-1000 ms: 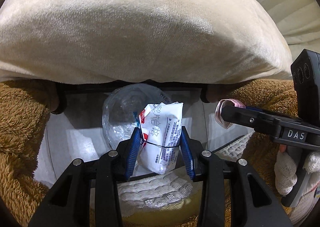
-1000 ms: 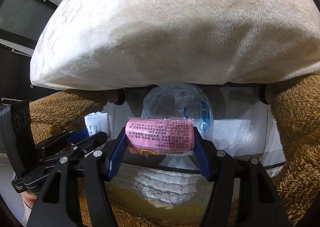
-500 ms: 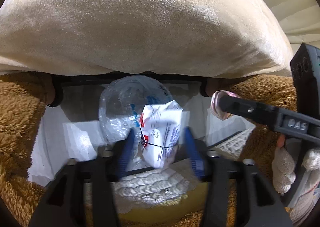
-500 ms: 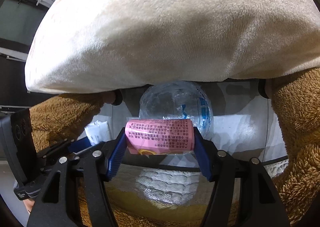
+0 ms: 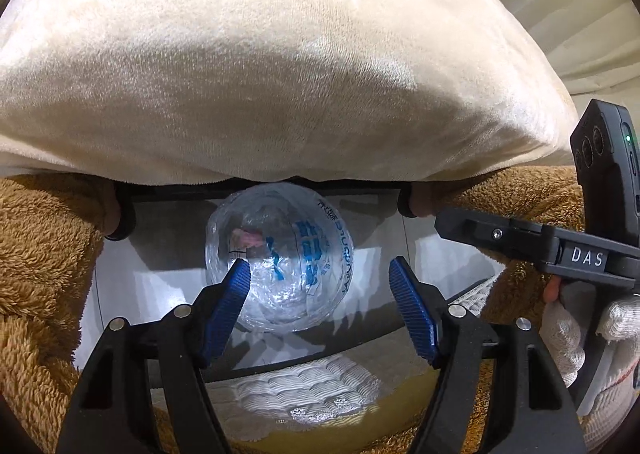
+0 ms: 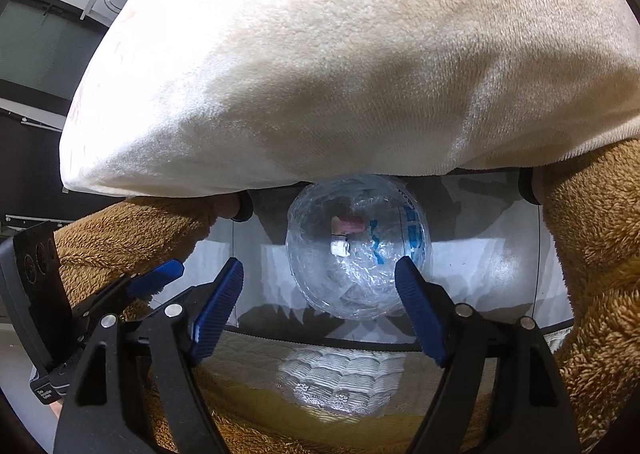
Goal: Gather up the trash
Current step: 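Raise both open tools back toward the trash pile on the bed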
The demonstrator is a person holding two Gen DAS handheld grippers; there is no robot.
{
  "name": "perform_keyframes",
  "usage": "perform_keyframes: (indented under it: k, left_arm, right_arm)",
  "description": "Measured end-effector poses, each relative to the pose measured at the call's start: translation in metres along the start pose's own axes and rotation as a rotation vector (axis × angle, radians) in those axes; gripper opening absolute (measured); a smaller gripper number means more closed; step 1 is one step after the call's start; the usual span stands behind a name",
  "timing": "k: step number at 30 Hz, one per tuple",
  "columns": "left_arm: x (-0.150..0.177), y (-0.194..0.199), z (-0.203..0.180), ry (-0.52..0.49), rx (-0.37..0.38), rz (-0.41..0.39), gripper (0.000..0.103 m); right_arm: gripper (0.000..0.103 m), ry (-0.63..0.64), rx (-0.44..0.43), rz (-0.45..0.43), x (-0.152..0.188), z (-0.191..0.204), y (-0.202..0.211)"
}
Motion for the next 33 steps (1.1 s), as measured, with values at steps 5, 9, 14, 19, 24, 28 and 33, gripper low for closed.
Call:
perform_keyframes:
  k: [5,9,14,19,24,28,33]
  left_arm:
    - [-0.009,0.015,-0.002,-0.005,0.033,-0.072,0.070]
    - [-0.021,0.033,-0.004,-0.023,0.062,-0.156,0.070]
    - [-0.039,0.056,-0.006,-0.051,0.089,-0.264,0.070]
    - [-0.063,0.076,-0.008,-0.111,0.090,-0.352,0.070]
    - [-0.086,0.085,-0.006,-0.123,0.075,-0.391,0.070]
    - [-0.109,0.094,0.003,-0.132,0.065,-0.431,0.070]
    - [-0.137,0.099,0.015,-0.133,0.046,-0.469,0.070]
  right_arm:
    - [0.077,0.030,-0.047,-0.067,-0.006,0.007,0.017]
    - [0.077,0.082,-0.086,-0.156,-0.015,0.015,0.036]
    - [0.077,0.166,-0.120,-0.278,-0.031,0.030,0.060]
    - [0.077,0.232,-0.115,-0.380,-0.055,0.040,0.077]
    - [0.077,0.270,-0.124,-0.409,-0.081,0.048,0.079]
    - [0.077,0.342,-0.110,-0.451,-0.101,0.062,0.078]
    - [0.079,0.406,-0.091,-0.487,-0.125,0.078,0.070]
Point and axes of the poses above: each gripper's, at about its wrist camera, not at the fingertips, and y roughly against the way its jaws point, z to its left, x to its underside, the point moved 5 cm from there along -y, roughly the way its jaws point, and after that the axes turned 14 degrees about -z, right-handed, at the moved point
